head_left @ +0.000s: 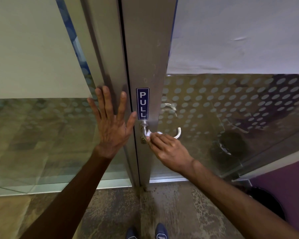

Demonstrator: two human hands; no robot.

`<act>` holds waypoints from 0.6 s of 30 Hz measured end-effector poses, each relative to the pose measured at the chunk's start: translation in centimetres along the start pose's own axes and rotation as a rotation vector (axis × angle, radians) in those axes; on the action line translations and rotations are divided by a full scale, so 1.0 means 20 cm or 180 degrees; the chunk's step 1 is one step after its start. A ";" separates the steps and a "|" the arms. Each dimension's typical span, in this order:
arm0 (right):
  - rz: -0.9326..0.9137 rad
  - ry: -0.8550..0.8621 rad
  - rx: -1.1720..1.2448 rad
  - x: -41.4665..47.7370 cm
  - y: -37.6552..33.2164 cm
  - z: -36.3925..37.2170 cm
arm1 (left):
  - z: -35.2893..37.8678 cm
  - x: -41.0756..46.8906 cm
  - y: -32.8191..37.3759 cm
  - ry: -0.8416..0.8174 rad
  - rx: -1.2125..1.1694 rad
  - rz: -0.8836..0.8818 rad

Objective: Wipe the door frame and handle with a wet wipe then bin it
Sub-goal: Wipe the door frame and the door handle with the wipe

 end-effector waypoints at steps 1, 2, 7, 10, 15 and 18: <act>0.0026 -0.0091 -0.0050 0.04 -0.03 0.03 | 0.00 0.00 0.00 -0.0014 -0.0001 -0.0009; 0.0046 -0.0176 -0.0106 0.07 -0.06 0.06 | 0.00 0.00 0.01 -0.0027 0.0001 -0.0016; -0.0017 -0.0185 -0.0167 0.07 -0.05 0.06 | -0.01 0.00 0.03 -0.0013 -0.0061 -0.0028; -0.0248 0.0075 -0.0115 -0.04 0.01 0.00 | -0.01 0.01 0.04 0.0034 -0.0064 -0.0031; -0.0179 0.0313 -0.0102 -0.22 0.15 -0.08 | -0.01 0.03 0.06 0.0017 -0.0013 -0.0082; 0.0156 0.0386 -0.0150 -0.29 0.20 -0.09 | -0.02 0.04 0.07 -0.0008 0.0007 -0.0080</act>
Point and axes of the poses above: each hand's wrist, its own x-axis towards the middle knuckle, its own z-axis out of the palm, y = z × x, the point moved 4 cm from there along x, towards the middle knuckle, and after that the axes turned 10 degrees about y, right-handed, at the moved point
